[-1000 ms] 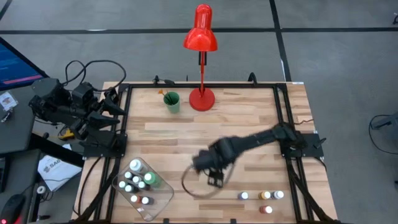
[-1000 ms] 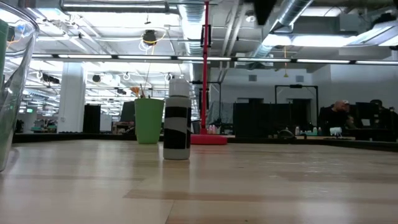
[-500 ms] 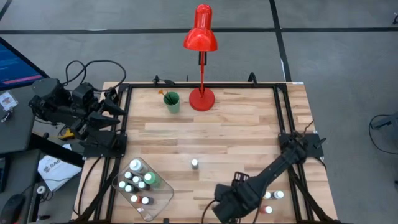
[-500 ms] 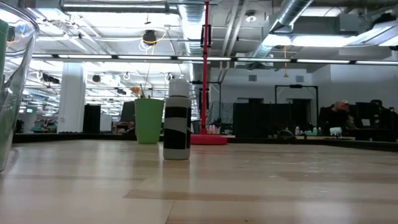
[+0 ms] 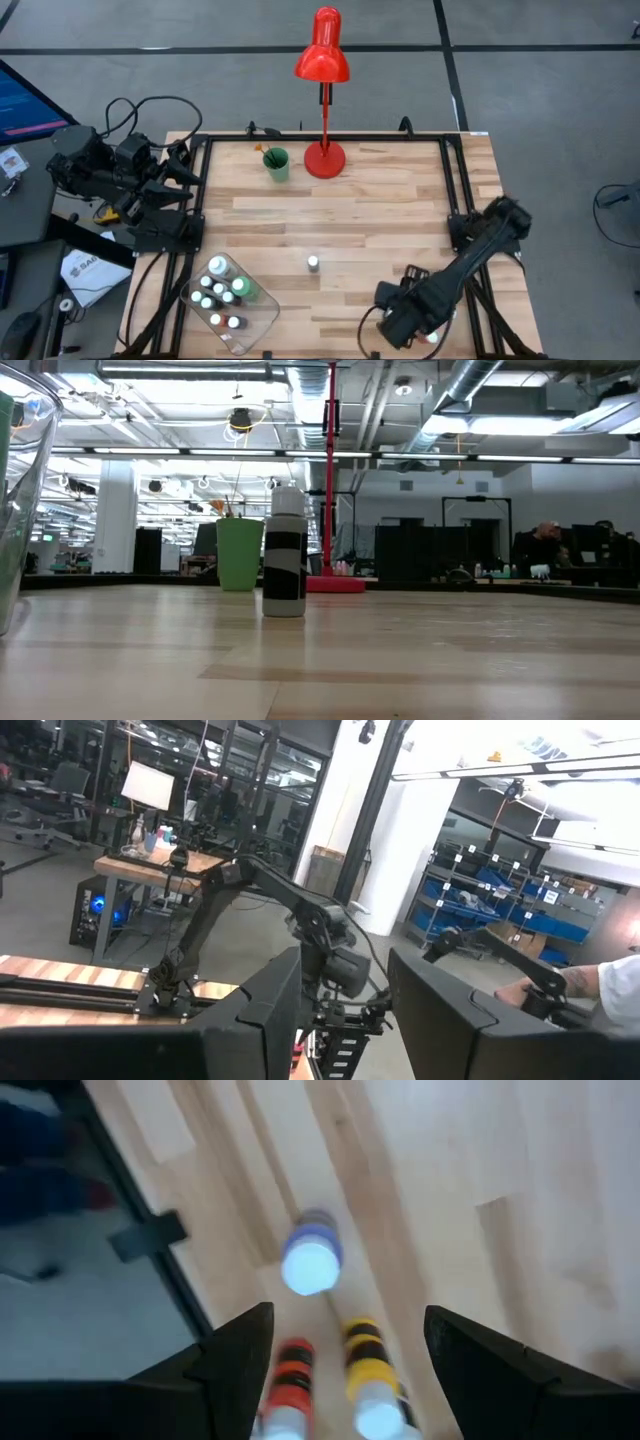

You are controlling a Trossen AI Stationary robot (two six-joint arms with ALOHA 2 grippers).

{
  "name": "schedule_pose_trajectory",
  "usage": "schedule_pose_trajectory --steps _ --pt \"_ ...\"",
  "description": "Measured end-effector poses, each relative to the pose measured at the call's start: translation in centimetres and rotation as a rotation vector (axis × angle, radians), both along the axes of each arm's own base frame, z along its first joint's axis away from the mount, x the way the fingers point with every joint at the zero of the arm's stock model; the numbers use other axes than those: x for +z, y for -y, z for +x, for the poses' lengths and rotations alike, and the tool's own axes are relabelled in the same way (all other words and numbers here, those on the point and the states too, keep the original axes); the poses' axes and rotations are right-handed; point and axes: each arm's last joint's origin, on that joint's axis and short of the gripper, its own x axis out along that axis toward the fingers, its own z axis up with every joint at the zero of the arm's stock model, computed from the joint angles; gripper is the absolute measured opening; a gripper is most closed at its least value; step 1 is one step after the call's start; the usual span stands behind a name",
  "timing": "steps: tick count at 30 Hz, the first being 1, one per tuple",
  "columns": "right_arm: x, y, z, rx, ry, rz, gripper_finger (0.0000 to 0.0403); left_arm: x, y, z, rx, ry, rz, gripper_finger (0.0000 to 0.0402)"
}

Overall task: Pick & Place Paint Supplies
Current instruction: Move the violet coloring bottle to the center of the table

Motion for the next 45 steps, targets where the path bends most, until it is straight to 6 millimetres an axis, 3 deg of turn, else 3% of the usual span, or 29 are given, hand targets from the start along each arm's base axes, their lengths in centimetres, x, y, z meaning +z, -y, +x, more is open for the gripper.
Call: schedule_pose_trajectory --steps 6,14,25,30,37,41,45 --pt "-1.9 0.1 -0.9 0.0 0.053 0.055 0.0255 0.0 0.0 0.0 0.0 0.0 0.0 0.014" --pt "-4.3 0.1 0.8 0.079 0.025 0.015 0.0255 0.0 0.0 0.0 0.004 0.0 -0.001 0.014" --pt "-4.8 -0.5 0.8 0.105 0.032 0.019 0.0255 0.0 0.0 0.0 0.008 -0.001 -0.002 0.014" --pt "-6.7 -0.4 0.2 0.076 -0.007 0.018 0.0255 0.0 0.0 0.0 0.008 -0.004 -0.001 0.014" --pt "-7.0 0.0 0.7 0.068 0.003 0.028 0.0255 0.0 0.0 0.0 0.008 -0.004 -0.001 0.014" --pt "-7.0 0.0 0.7 0.071 0.0 0.03 0.0233 0.0 0.0 0.0 0.008 -0.004 -0.001 0.014" --pt "-7.0 -0.1 0.7 0.073 -0.002 0.033 0.0178 0.0 0.0 0.0 0.007 -0.004 -0.001 0.014"
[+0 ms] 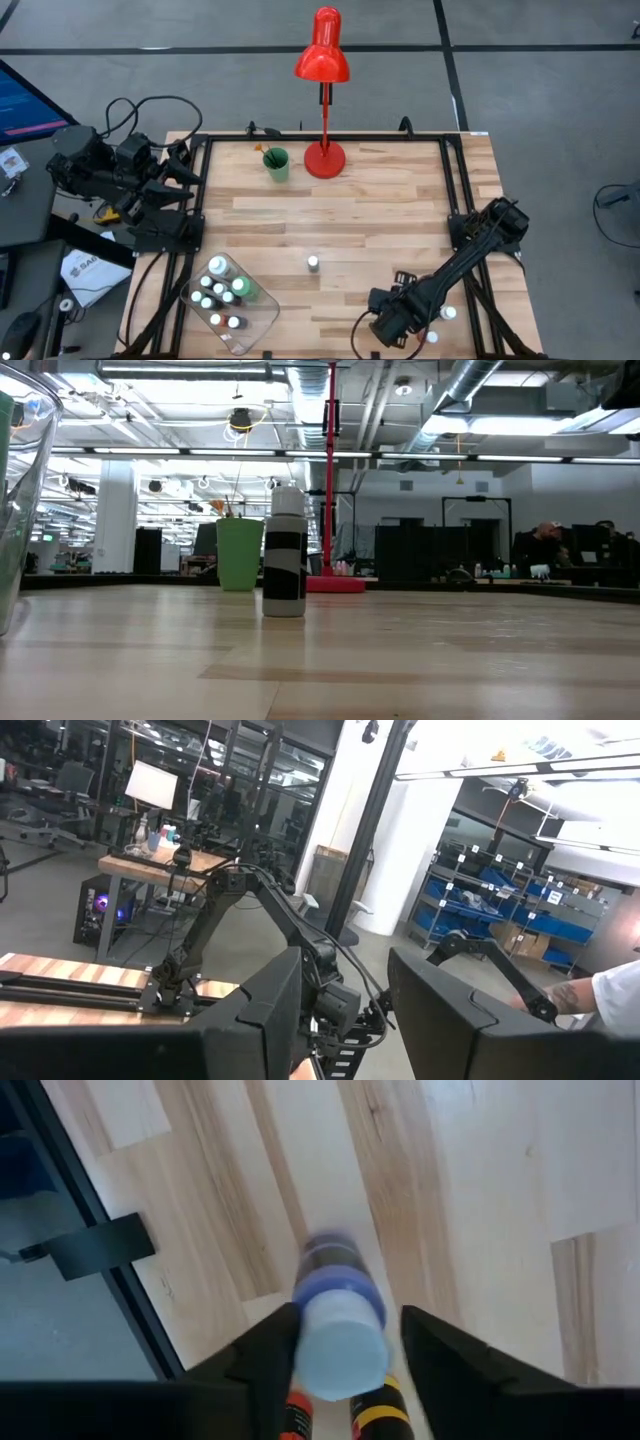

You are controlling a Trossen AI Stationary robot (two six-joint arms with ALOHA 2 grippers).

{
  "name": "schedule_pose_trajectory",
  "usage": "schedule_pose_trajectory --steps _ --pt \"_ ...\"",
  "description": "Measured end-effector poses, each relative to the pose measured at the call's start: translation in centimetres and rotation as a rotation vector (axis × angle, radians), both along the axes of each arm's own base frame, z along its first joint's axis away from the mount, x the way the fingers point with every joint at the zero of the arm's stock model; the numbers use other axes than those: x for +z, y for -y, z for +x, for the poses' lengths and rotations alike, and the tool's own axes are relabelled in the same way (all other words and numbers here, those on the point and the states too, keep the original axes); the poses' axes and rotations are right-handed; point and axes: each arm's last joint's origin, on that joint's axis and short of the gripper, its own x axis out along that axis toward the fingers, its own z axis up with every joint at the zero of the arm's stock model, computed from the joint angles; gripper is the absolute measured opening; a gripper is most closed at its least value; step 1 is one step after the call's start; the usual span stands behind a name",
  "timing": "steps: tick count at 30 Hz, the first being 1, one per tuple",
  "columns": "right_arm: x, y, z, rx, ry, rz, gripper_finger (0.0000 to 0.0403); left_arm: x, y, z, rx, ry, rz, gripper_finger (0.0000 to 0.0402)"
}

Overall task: Pick & Place Paint Supplies
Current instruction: Move the violet coloring bottle to the center of the table

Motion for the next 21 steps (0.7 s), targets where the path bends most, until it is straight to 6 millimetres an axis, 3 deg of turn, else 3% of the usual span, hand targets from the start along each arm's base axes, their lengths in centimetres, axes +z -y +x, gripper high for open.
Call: schedule_pose_trajectory --steps 4,11,15,21 --pt "0.0 0.1 0.2 0.019 0.005 0.008 0.0115 0.0 0.0 0.0 0.0 0.0 0.0 0.014" --pt "0.9 1.9 2.5 0.032 0.055 0.022 0.0111 0.0 0.0 0.0 0.0 0.0 0.0 0.014" --pt "1.7 5.1 5.1 -0.003 0.112 -0.019 0.0111 0.0 0.0 0.0 0.0 0.0 0.0 0.014" --pt "2.2 11.3 8.4 -0.066 0.154 -0.064 0.0116 0.0 0.0 0.0 0.0 0.0 0.0 0.014"
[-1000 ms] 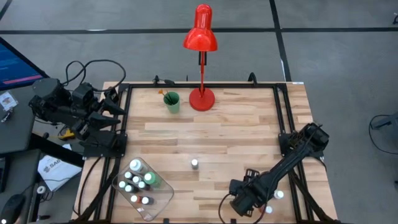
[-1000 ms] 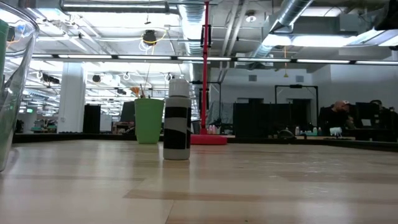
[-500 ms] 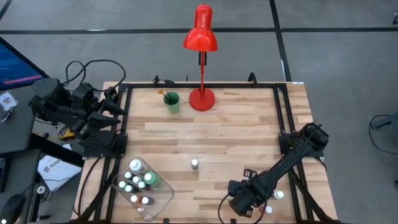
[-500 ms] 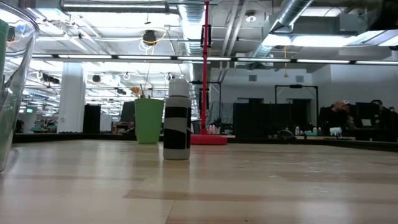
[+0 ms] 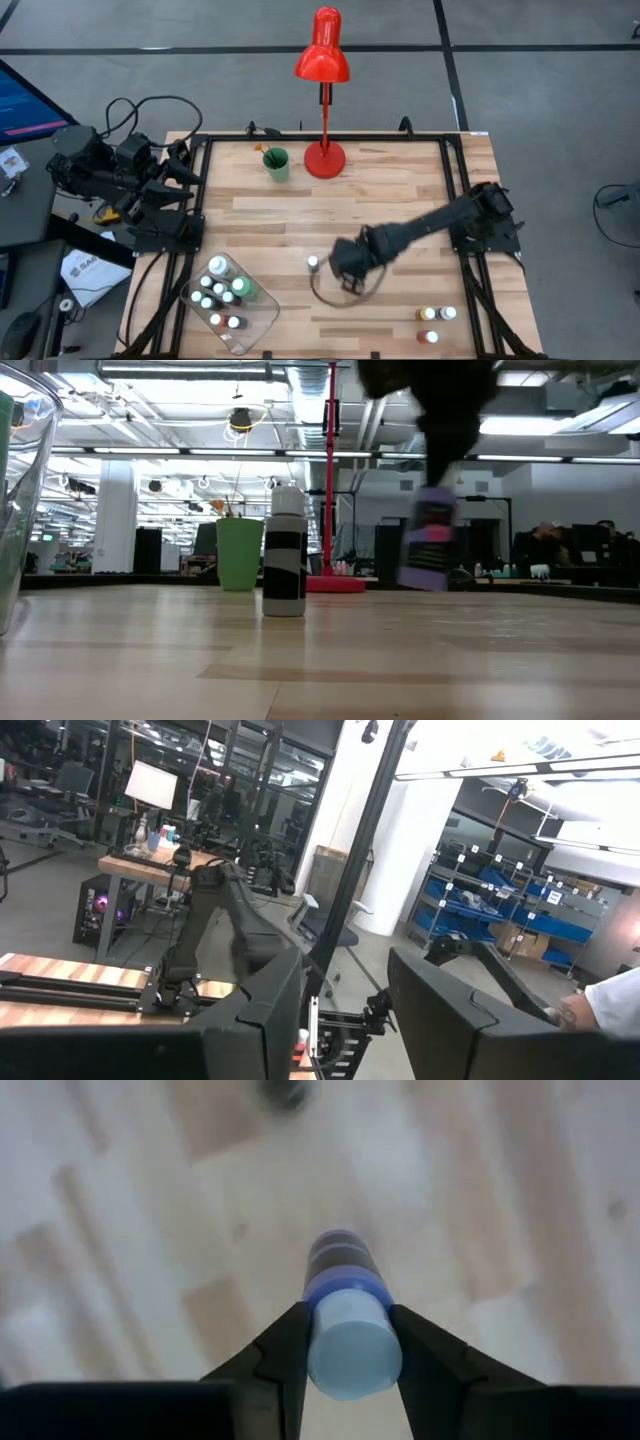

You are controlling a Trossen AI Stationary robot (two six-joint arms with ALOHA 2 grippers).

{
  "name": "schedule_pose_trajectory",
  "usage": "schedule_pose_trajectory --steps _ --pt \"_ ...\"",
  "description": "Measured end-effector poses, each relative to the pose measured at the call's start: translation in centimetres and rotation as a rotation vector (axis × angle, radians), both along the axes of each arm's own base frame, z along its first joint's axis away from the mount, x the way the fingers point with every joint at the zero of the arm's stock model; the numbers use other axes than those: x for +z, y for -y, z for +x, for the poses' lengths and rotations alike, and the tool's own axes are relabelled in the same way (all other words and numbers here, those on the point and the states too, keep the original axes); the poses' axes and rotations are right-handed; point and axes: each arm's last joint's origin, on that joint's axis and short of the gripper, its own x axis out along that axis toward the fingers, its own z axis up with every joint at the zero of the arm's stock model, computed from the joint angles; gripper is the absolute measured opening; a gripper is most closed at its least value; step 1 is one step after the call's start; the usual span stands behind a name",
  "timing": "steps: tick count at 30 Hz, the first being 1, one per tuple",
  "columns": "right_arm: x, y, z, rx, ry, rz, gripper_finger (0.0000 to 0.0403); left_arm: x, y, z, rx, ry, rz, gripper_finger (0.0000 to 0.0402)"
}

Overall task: Pick & Place Paint Supplies
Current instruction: Move the violet coloring bottle to the center of the table

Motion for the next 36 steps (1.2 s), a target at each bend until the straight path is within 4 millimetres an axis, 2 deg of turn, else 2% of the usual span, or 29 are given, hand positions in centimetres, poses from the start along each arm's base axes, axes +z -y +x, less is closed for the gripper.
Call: schedule_pose_trajectory --steps 6,13,25,36 --pt "0.1 5.2 2.0 -0.074 0.046 -0.003 0.0117 0.0 0.0 0.0 0.0 0.0 0.0 0.014" --pt "0.2 7.9 2.6 -0.109 0.06 -0.009 0.012 0.0 0.0 0.0 0.0 0.0 0.0 0.014" --pt "-0.4 8.4 2.4 -0.12 0.038 -0.014 0.0122 0.0 0.0 0.0 0.001 0.001 0.003 0.014" --pt "-0.6 7.5 1.6 -0.096 -0.033 -0.021 0.0122 0.0 0.0 0.0 0.0 0.001 0.004 0.014"
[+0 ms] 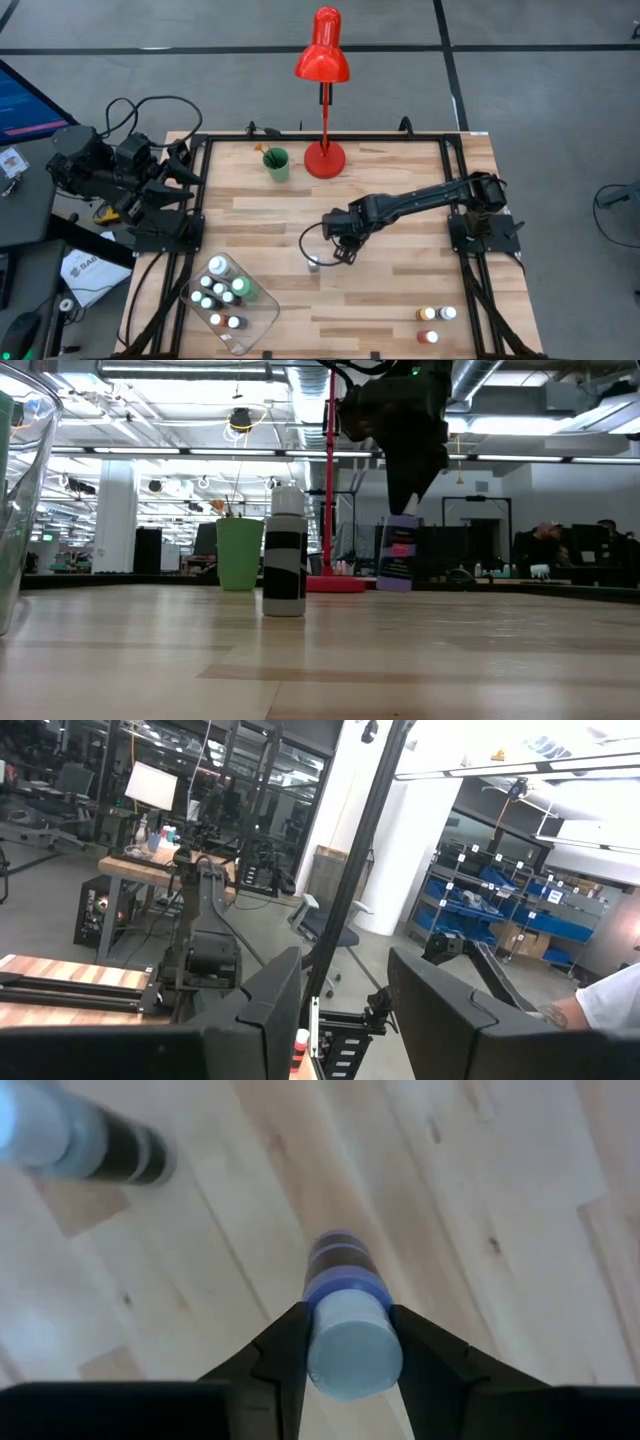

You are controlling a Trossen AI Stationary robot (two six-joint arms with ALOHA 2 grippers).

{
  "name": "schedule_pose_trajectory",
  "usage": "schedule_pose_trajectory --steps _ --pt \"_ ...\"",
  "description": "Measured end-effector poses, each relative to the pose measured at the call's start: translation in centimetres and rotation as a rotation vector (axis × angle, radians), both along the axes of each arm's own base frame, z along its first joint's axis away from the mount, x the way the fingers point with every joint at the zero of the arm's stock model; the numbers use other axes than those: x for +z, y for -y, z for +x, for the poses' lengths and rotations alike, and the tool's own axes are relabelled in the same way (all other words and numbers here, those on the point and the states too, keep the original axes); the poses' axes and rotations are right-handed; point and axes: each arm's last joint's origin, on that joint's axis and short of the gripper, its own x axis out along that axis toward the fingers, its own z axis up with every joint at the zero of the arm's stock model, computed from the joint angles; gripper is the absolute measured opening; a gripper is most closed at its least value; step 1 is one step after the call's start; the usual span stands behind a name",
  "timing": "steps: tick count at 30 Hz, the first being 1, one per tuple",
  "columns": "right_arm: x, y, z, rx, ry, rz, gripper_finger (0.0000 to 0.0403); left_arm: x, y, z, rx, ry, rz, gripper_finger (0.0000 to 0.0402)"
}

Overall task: Pick & Place Paint Supplies
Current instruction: Move the violet coloring bottle to the center of the table, then move the yellow coloring bottle to the center of the table

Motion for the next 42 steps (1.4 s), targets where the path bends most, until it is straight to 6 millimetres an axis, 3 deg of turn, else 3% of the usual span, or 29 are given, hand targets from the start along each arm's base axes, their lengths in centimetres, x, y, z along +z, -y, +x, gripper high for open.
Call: schedule_pose_trajectory --steps 15,29,36,42 --pt "0.1 -0.3 0.6 0.025 0.053 0.083 0.0125 0.0 0.0 0.0 0.0 0.0 0.0 0.014" --pt "0.2 -0.5 0.9 0.034 0.09 0.115 0.0218 0.0 0.0 0.0 0.0 0.0 0.0 0.014" --pt "3.1 -0.8 -1.3 -0.011 0.092 0.13 0.0224 0.0 0.0 0.0 -0.001 0.0 -0.004 0.014" --pt "4.0 -4.6 -5.0 -0.078 -0.102 0.134 0.0231 0.0 0.0 0.0 0.0 0.0 -0.004 0.014"
